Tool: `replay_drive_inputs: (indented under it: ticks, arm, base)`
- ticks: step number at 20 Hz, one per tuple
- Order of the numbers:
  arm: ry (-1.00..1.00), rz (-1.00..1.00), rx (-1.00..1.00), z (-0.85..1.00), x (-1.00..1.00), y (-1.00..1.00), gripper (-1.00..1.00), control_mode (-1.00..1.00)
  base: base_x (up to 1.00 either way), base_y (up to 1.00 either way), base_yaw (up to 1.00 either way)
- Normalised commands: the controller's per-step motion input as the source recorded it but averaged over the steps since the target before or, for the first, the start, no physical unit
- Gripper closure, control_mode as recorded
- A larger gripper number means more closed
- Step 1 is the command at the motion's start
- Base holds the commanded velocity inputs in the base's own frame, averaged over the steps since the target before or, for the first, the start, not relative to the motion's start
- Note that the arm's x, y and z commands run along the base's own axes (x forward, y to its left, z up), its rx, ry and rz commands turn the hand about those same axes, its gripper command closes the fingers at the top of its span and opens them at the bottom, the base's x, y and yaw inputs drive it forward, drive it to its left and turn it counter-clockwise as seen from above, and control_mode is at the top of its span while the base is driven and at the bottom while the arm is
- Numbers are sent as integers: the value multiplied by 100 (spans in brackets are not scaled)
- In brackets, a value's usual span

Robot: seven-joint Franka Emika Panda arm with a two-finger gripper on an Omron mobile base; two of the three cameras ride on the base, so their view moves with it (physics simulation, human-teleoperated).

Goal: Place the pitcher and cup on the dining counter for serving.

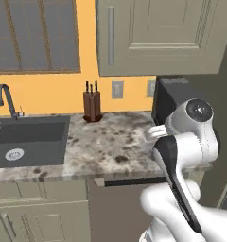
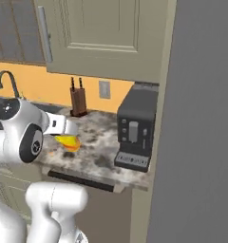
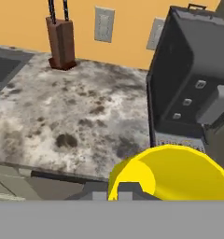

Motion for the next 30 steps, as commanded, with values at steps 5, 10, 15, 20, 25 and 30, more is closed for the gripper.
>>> replay_drive_inputs:
  ticks: [5,10,15,20,25,30]
  arm:
    - [0,0,0,0,0,0,100,100]
    - [0,0,0,0,0,0,100,100]
    - [0,0,0,0,0,0,100,100]
    - [0,0,0,0,0,0,100,100]
    - [0,0,0,0,0,0,100,100]
    - [0,0,0,0,0,0,100,100]
  base:
    - [-34,34,96]
    - [-15,24,100]
    - [-4,1,100]
    - [0,0,100]
    - [0,0,100]
    - [1,0,100]
